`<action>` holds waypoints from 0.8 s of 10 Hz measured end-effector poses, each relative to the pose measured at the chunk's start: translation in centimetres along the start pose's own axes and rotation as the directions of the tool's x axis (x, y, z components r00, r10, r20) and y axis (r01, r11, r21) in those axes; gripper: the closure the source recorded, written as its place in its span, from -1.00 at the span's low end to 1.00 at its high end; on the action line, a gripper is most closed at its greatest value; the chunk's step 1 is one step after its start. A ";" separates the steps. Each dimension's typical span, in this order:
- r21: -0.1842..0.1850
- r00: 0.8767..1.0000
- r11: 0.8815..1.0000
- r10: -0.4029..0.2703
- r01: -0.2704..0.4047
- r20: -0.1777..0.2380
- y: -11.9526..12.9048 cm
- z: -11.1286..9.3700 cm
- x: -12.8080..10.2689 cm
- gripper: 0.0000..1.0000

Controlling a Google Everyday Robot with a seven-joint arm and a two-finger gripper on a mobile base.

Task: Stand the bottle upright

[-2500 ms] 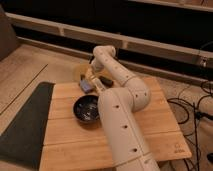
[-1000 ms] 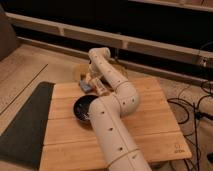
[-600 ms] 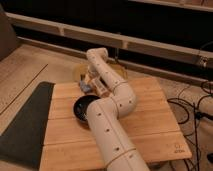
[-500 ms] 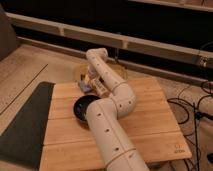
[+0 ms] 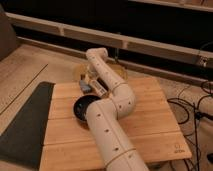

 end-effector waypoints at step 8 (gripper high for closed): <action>-0.046 0.996 0.999 -0.012 0.016 0.089 0.5 -1.8 -2.0 1.00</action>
